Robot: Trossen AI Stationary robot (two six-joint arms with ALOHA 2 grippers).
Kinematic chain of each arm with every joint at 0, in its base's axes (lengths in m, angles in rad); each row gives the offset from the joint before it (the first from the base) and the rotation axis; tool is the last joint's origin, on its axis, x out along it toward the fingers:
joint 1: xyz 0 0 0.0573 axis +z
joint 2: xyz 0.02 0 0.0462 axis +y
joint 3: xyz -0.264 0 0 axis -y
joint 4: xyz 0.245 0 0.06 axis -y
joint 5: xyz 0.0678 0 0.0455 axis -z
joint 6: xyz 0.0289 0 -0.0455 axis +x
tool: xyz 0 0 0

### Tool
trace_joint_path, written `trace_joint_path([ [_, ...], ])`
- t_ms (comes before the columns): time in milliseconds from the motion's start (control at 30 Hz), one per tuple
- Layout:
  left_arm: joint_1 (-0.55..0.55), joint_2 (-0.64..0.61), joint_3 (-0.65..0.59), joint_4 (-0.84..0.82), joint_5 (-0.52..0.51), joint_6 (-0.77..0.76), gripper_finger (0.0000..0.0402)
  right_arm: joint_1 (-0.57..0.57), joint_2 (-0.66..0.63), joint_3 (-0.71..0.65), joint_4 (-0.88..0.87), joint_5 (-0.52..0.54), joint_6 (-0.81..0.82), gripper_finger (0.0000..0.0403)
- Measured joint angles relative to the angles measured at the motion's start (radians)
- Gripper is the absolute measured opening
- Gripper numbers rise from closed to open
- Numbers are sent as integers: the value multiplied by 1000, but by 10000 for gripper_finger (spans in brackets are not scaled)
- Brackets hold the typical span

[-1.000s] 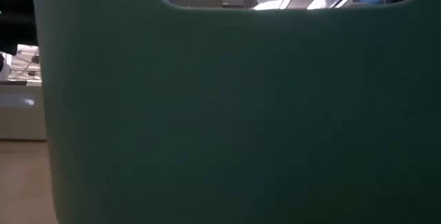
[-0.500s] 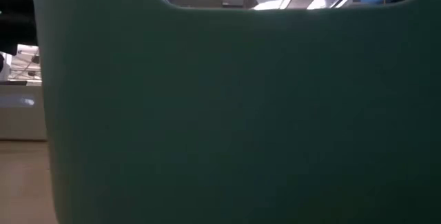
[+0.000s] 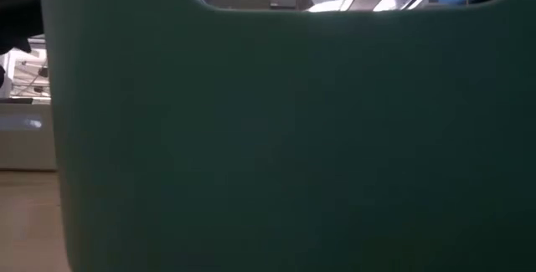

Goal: Sort Maruchan noodles
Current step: Put the black noodle pack into the black bin

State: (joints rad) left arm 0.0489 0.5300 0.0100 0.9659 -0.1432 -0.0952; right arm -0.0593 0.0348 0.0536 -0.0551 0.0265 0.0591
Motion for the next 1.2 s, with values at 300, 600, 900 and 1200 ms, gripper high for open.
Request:
trace_joint_path([
  [300, 45, 89, 103, -112, -27, 1, 14, 0, 13, 0, 178, 105, 91, 21],
  [600, 75, 372, 224, -169, -27, -6, 14, 0, 260, 0, 380, 210, 89, 21],
  [900, 75, 599, 298, -165, 35, -6, 14, 0, 625, 0, 627, 233, 176, 21],
  [1200, 60, 684, 321, -168, 37, -80, 14, 0, 900, 1, 742, 140, 347, 119],
])
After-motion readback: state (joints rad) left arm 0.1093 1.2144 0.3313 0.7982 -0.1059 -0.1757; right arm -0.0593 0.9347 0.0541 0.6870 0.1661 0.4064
